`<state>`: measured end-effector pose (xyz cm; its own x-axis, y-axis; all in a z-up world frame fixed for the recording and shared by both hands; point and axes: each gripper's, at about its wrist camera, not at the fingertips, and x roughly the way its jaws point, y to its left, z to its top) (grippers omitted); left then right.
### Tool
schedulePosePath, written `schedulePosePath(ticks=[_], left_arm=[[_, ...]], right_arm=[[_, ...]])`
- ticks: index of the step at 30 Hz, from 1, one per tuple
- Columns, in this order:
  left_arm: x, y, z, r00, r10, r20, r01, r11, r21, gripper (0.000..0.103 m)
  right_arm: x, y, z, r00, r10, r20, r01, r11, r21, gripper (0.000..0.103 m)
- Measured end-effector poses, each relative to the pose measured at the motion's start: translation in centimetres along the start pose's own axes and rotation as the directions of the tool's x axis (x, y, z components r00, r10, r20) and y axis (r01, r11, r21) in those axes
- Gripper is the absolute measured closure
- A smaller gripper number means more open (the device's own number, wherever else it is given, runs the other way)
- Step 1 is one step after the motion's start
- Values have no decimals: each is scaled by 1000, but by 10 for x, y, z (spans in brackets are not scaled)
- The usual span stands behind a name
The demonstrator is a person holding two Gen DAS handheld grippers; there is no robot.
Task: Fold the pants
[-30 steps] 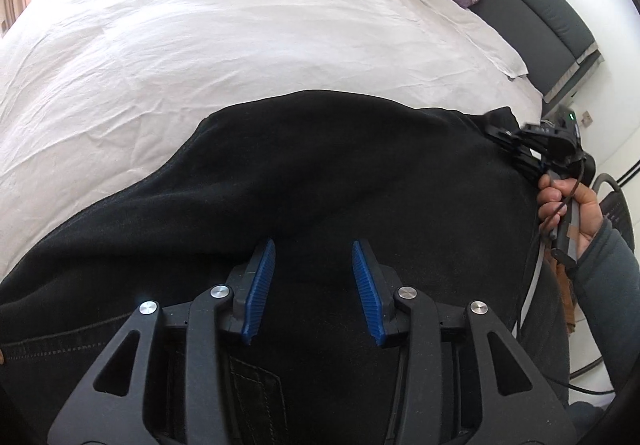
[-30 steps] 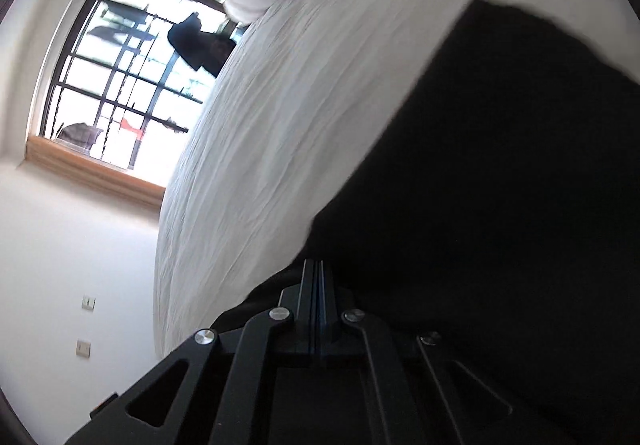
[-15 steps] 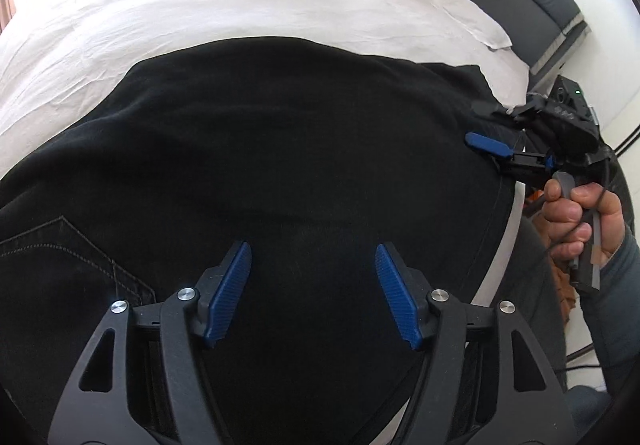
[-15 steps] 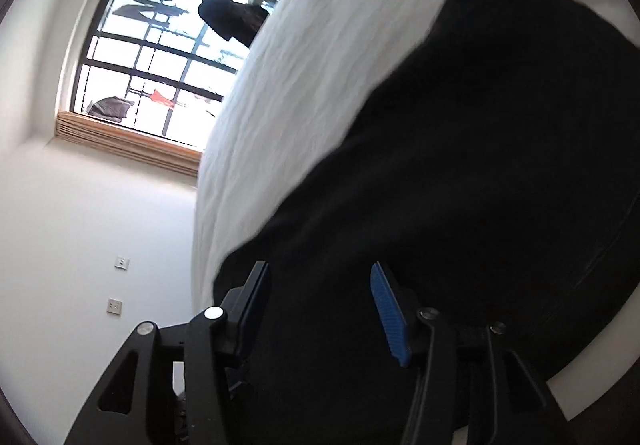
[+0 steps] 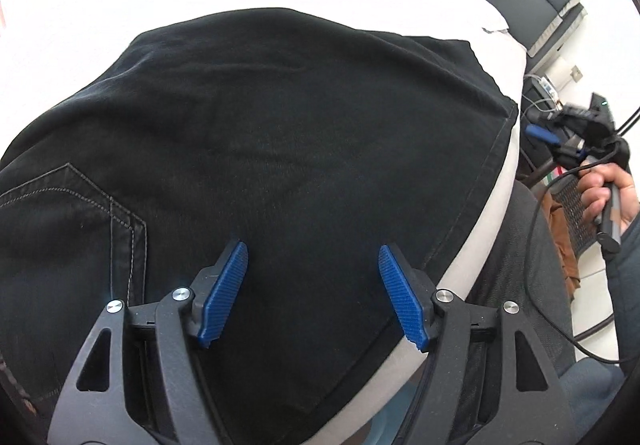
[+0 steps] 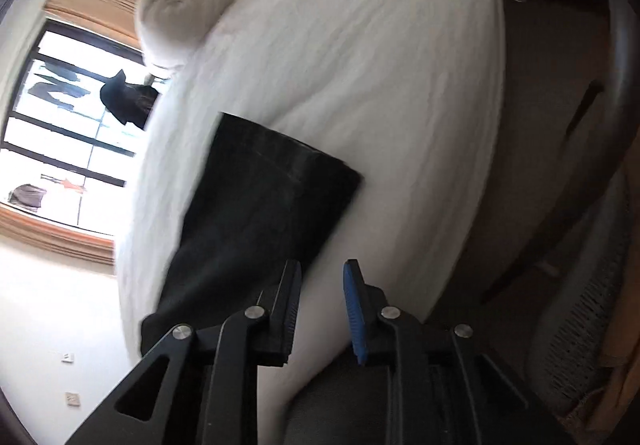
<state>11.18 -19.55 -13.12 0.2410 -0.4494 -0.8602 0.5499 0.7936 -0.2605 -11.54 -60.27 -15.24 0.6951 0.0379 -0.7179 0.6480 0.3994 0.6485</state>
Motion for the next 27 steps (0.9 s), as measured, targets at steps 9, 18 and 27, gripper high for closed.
schedulePosePath(ticks=[9, 18, 27], left_arm=[[9, -23, -1, 1000, 8, -4, -8, 998, 55, 34], [10, -25, -1, 999, -40, -10, 41, 998, 44, 4], [-30, -21, 20, 988, -76, 137, 78, 997, -6, 0]], right_arm=[[66, 47, -15, 976, 154, -153, -170, 981, -97, 58], [10, -18, 26, 987, 26, 159, -37, 997, 66, 31], [12, -57, 13, 992, 109, 67, -119, 978, 169, 31]])
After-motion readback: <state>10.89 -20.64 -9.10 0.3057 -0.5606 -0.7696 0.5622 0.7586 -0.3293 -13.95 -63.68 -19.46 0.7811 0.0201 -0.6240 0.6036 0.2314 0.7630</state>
